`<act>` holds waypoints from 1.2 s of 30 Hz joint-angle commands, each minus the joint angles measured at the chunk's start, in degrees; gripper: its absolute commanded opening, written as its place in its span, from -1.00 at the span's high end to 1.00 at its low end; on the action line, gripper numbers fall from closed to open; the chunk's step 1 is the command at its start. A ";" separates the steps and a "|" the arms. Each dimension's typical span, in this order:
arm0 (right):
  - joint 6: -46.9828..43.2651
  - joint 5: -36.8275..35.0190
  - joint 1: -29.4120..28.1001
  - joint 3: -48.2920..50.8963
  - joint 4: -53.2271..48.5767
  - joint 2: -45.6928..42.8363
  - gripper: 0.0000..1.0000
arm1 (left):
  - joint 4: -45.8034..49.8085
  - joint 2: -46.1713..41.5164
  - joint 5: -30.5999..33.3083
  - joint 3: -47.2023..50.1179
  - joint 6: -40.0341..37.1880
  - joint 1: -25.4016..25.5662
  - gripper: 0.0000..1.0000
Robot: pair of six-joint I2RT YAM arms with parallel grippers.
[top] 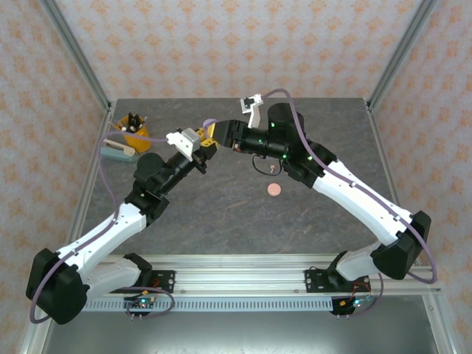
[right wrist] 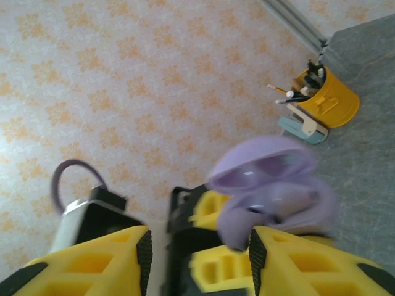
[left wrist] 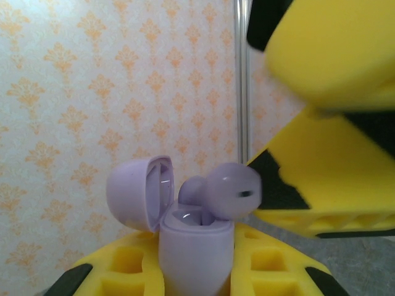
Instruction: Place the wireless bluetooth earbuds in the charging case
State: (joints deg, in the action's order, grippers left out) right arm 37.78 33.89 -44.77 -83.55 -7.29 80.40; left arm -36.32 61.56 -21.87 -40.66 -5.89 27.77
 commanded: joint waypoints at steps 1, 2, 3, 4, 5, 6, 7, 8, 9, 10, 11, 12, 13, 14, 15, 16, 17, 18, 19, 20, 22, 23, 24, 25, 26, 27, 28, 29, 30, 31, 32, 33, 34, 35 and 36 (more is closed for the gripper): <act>-0.14 1.71 -0.67 -2.49 1.31 -0.44 0.04 | -1.91 0.31 -0.31 0.41 0.44 0.27 1.00; -0.01 1.91 -0.67 -2.69 1.31 -0.29 0.04 | -2.07 0.39 -0.35 0.41 0.44 0.21 1.00; 0.01 2.04 -0.66 -2.90 1.30 -0.20 0.04 | -1.92 0.44 -0.37 0.41 0.53 0.26 1.00; 0.03 1.93 -0.67 -2.87 1.24 -0.11 0.04 | -2.09 0.53 -0.39 0.41 0.53 0.21 1.00; -0.03 1.76 -0.67 -2.85 1.27 -0.07 0.04 | -2.20 0.57 -0.43 0.45 0.62 0.20 1.00; -0.14 1.50 -0.67 -2.98 1.07 0.01 0.04 | -2.22 0.58 -0.46 0.50 0.69 0.25 1.00; -0.40 1.16 -0.67 -2.95 0.90 0.02 0.04 | -2.28 0.53 -0.54 0.50 0.84 0.25 1.00; -0.72 0.45 -0.67 -2.85 0.43 -0.15 0.04 | -2.45 0.47 -0.56 0.63 0.84 0.26 1.00; -1.22 -0.91 -0.67 -2.77 -0.05 -0.59 0.04 | -2.35 0.35 -0.55 0.67 0.88 0.20 1.00; -1.65 -2.27 -0.54 -2.70 -0.41 -1.14 0.04 | -2.08 0.23 -0.50 0.59 0.81 0.26 1.00; -2.08 -2.97 -0.41 -2.80 -0.61 -1.58 0.04 | -2.05 0.23 -0.61 0.72 0.86 0.22 1.00; -2.55 -3.52 -0.02 -3.14 -1.07 -2.01 0.04 | -1.93 0.10 -0.78 0.84 0.89 0.25 1.00; -3.14 -4.01 0.48 -3.82 -2.14 -2.37 0.04 | -1.56 0.01 -0.94 0.85 0.90 0.22 1.00; -3.92 -4.52 0.92 -4.53 -3.30 -2.68 0.04 | -1.32 -0.11 -0.98 0.89 1.01 0.23 1.00; -4.60 -5.44 1.58 -5.30 -4.80 -2.82 0.04 | -1.11 -0.21 -1.15 1.02 0.97 0.25 1.00; -4.94 -6.03 2.34 -6.31 -6.40 -2.70 0.04 | -0.96 -0.40 -1.47 1.19 0.97 0.18 1.00; -5.30 -6.34 3.47 -7.54 -8.44 -2.31 0.04 | -0.45 -0.56 -1.88 1.33 0.97 0.26 1.00; -5.80 -6.74 4.48 -8.95 -10.57 -1.69 0.05 | 0.27 -0.65 -2.26 1.38 1.03 0.22 1.00; -6.29 -7.20 5.41 -10.67 -13.05 -0.82 0.06 | 0.67 -0.79 -2.78 1.61 1.02 0.25 1.00; -7.18 -7.26 6.39 -13.04 -16.31 0.68 0.08 | 0.89 -0.82 -3.25 1.79 1.18 0.26 1.00; -9.02 -7.95 7.82 -18.09 -22.87 4.19 0.17 | 1.15 -0.84 -4.15 2.24 1.55 0.25 1.00; -10.16 -7.94 8.47 -20.76 -25.98 6.31 0.21 | 1.59 -0.74 -4.70 2.27 1.67 0.22 1.00; -11.13 -7.80 8.94 -23.21 -28.84 8.38 0.23 | 2.12 -0.66 -5.33 2.24 1.71 0.22 1.00; -11.64 -7.64 9.37 -25.28 -31.07 10.30 0.26 | 2.57 -0.44 -6.01 2.17 1.76 0.27 1.00; -12.28 -6.96 9.56 -27.36 -33.10 12.44 0.28 | 3.10 -0.23 -6.91 1.96 1.84 0.27 1.00; -12.94 -6.60 9.70 -29.41 -34.87 14.42 0.31 | 3.45 0.13 -7.38 1.74 2.17 0.22 1.00; -13.33 -6.41 9.74 -30.87 -36.41 16.17 0.32 | 3.56 0.38 -7.85 1.65 2.38 0.25 1.00; -13.97 -5.22 9.71 -32.78 -37.90 18.27 0.32 | 3.45 0.79 -8.29 1.56 2.75 0.27 1.00; -14.67 -4.36 9.70 -34.87 -39.70 20.35 0.33 | 3.28 1.22 -8.57 1.40 3.02 0.27 1.00; -15.04 -3.59 9.71 -36.47 -41.11 22.07 0.34 | 3.38 1.56 -8.84 1.19 3.23 0.22 1.00; -15.59 -2.76 9.71 -38.20 -42.73 23.76 0.35 | 3.52 2.02 -9.09 0.91 3.34 0.22 1.00; -15.83 -1.84 9.71 -39.29 -43.74 25.16 0.35 | 3.77 2.50 -9.39 0.69 3.42 0.26 1.00; -16.04 -1.23 9.71 -39.81 -44.47 26.01 0.36 | 3.62 2.76 -9.49 0.59 3.43 0.25 1.00; -16.20 -0.45 9.55 -39.78 -44.65 26.60 0.37 | 3.45 3.23 -9.51 0.46 3.60 0.26 1.00; -16.40 0.06 9.37 -39.61 -44.90 26.98 0.37 | 3.31 3.58 -9.44 0.33 3.57 0.27 1.00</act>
State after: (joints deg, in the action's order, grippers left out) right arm 23.70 30.79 -35.20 -120.62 -46.44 107.50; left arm -32.82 64.27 -29.65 -38.89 -3.07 27.77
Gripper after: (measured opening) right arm 0.315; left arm 0.176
